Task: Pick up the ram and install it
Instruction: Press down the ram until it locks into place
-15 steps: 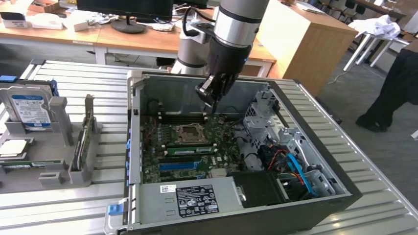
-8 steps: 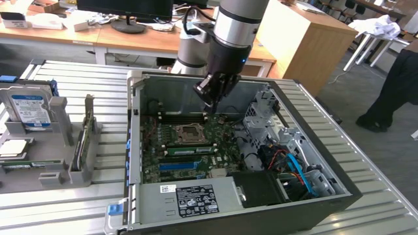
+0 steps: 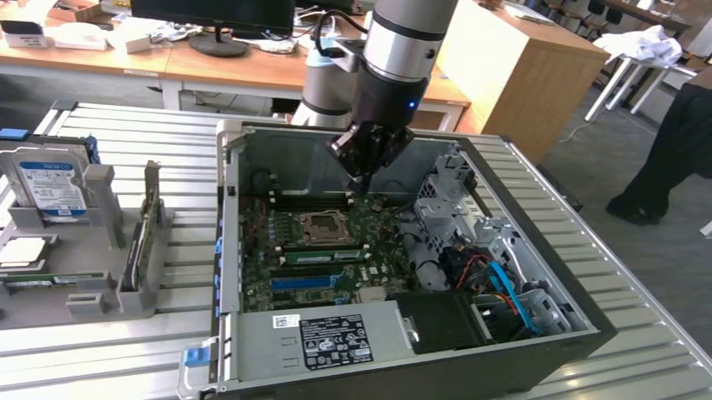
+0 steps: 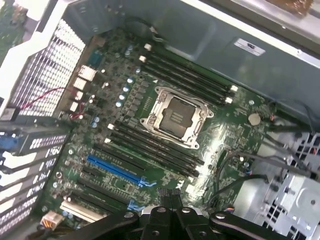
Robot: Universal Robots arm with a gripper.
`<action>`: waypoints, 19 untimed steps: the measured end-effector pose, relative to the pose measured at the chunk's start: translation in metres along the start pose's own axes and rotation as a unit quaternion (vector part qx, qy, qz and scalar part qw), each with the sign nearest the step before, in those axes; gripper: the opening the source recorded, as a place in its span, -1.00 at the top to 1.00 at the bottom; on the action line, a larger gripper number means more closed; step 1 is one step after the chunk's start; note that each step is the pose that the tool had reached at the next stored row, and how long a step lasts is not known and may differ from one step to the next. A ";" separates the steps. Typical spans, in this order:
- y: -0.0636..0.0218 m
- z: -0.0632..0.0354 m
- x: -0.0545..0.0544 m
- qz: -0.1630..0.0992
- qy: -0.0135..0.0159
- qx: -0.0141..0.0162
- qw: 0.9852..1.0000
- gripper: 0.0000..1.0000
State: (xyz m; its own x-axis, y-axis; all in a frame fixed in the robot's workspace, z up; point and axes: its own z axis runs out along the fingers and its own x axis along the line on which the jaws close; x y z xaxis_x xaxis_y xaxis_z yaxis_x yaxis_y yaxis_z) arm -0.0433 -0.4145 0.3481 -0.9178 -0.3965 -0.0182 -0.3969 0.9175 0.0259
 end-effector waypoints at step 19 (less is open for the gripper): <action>0.0000 0.0008 0.000 0.089 -0.002 0.002 0.996 0.79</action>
State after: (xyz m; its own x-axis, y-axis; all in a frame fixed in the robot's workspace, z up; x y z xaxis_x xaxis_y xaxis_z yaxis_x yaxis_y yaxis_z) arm -0.0433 -0.4145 0.3474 -0.9735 -0.2278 -0.0183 -0.2282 0.9733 0.0259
